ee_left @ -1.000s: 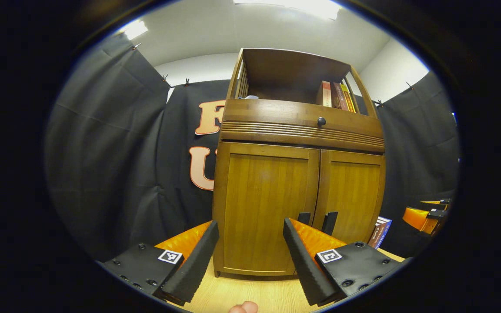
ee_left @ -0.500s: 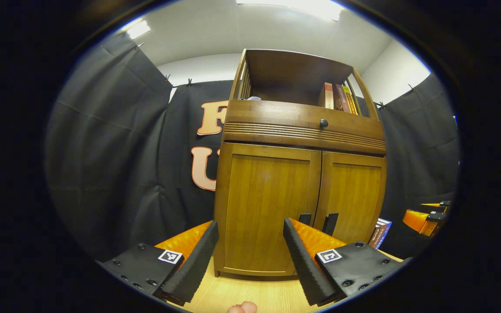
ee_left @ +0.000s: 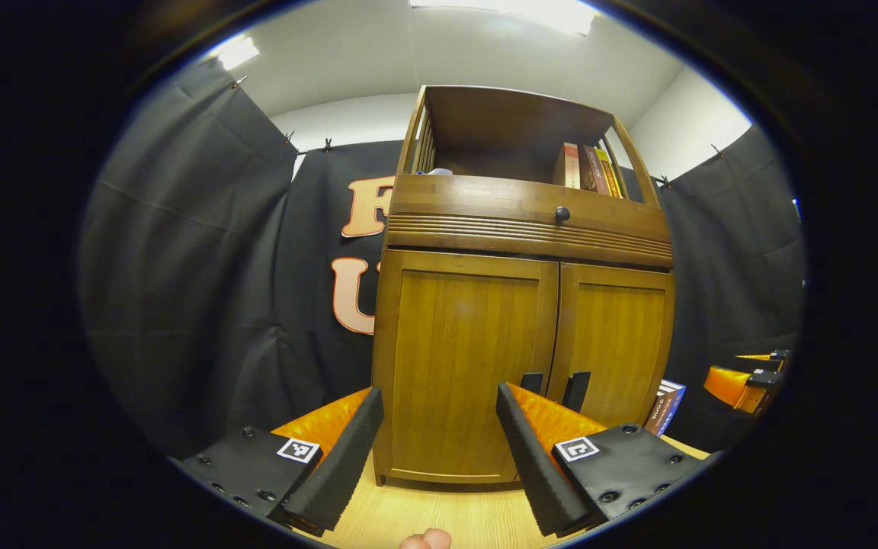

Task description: Open the right door of the double-door shoe cabinet with the right hand, and open the left door with the left hand.

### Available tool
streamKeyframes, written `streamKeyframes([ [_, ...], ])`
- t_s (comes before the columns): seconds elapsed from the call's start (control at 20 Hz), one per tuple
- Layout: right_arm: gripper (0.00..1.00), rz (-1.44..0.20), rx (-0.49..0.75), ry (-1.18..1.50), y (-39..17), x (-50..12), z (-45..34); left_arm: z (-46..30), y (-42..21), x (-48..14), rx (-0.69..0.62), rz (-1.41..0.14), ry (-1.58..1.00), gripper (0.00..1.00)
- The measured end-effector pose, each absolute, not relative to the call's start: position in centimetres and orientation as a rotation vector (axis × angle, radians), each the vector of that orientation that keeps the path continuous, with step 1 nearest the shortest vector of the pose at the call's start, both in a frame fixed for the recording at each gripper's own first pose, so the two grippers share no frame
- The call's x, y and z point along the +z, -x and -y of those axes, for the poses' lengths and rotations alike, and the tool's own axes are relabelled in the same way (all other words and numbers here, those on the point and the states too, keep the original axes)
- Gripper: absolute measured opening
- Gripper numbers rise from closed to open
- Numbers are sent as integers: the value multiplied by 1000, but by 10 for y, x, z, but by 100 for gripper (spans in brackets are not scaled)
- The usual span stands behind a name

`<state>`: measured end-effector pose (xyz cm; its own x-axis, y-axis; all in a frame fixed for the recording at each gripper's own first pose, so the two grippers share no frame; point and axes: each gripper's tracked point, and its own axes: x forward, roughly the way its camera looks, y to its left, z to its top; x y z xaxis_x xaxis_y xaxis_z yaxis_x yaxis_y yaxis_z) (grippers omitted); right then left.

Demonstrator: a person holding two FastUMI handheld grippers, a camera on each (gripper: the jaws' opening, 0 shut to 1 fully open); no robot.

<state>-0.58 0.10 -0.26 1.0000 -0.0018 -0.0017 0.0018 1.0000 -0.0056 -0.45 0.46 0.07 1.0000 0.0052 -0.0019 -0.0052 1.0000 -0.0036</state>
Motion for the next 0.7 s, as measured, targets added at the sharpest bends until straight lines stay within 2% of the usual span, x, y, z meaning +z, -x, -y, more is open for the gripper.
streamKeyframes([
  [0.2, 93, 8, -2, 6, 5, 1, 0, -7, 4, 1, 10, 0, 3, 95],
  [0.35, 93, 2, 11, 0, 2, 1, -4, -8, 5, -2, 13, -7, -3, 99],
  [0.4, 93, 13, 15, 0, 0, 4, -6, -7, 5, -2, 16, -7, -9, 94],
  [0.45, 100, 28, 19, 2, -2, 10, -7, -7, 5, -3, 16, -7, -13, 94],
  [0.7, 100, 57, 79, 20, -28, 23, -32, -8, 10, -2, 13, -6, -1, 96],
])
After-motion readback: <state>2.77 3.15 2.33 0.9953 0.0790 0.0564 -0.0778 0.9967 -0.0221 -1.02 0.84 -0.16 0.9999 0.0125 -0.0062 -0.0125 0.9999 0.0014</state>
